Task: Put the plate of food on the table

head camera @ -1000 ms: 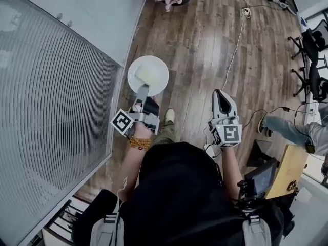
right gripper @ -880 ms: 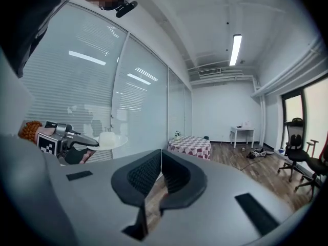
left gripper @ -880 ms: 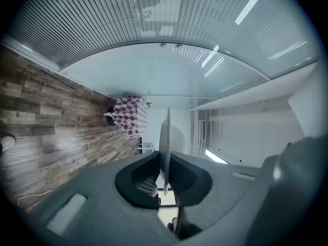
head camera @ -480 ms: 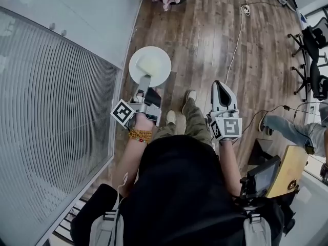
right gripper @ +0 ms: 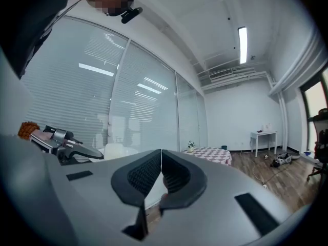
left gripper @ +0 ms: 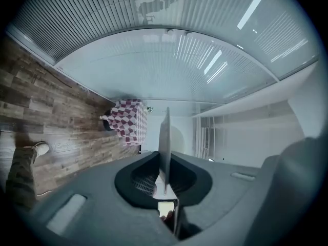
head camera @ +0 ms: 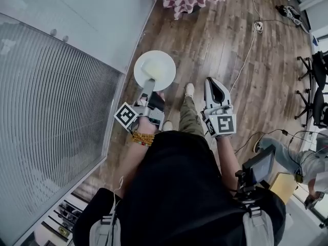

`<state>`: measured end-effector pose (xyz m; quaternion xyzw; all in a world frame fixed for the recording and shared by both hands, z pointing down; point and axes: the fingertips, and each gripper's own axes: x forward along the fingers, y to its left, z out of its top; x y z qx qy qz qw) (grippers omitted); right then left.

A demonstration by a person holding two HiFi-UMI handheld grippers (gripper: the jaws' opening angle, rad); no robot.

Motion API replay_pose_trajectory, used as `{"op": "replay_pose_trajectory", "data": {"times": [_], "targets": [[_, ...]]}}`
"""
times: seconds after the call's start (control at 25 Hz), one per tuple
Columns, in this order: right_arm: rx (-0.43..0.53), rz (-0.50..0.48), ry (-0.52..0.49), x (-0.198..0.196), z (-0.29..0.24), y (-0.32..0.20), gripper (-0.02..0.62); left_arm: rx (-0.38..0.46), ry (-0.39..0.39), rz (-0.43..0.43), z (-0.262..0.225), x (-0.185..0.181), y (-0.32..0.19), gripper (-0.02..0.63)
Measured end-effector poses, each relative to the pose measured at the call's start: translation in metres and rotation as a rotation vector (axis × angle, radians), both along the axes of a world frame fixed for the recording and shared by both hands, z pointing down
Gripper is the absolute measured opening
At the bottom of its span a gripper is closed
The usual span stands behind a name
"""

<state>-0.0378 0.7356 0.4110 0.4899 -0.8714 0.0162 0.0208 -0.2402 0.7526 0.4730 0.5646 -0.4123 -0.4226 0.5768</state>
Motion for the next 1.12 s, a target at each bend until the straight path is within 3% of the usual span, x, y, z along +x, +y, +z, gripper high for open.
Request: {"op": "replay_pose_trajectory", "data": {"times": [0.32, 0.44, 0.56, 0.88, 1.12], "targets": [[-0.048, -0.024, -0.015, 0.038, -0.006, -0.113, 0.011, -0.041, -0.041, -0.052, -0.014, 0.023, -0.085, 0.02], [-0.056, -0.037, -0.028, 0.051, -0.003, -0.131, 0.011, -0.052, -0.045, -0.046, -0.01, 0.04, -0.108, 0.02], [-0.044, -0.062, -0.06, 0.064, 0.009, -0.138, 0.011, -0.037, -0.061, -0.027, -0.004, 0.055, -0.124, 0.02], [-0.035, -0.083, -0.103, 0.123, 0.0, -0.243, 0.011, -0.009, -0.117, -0.004, -0.024, 0.106, -0.242, 0.02], [-0.039, -0.108, -0.117, 0.141, 0.002, -0.286, 0.011, 0.033, -0.105, -0.056, -0.039, 0.113, -0.28, 0.02]]}}
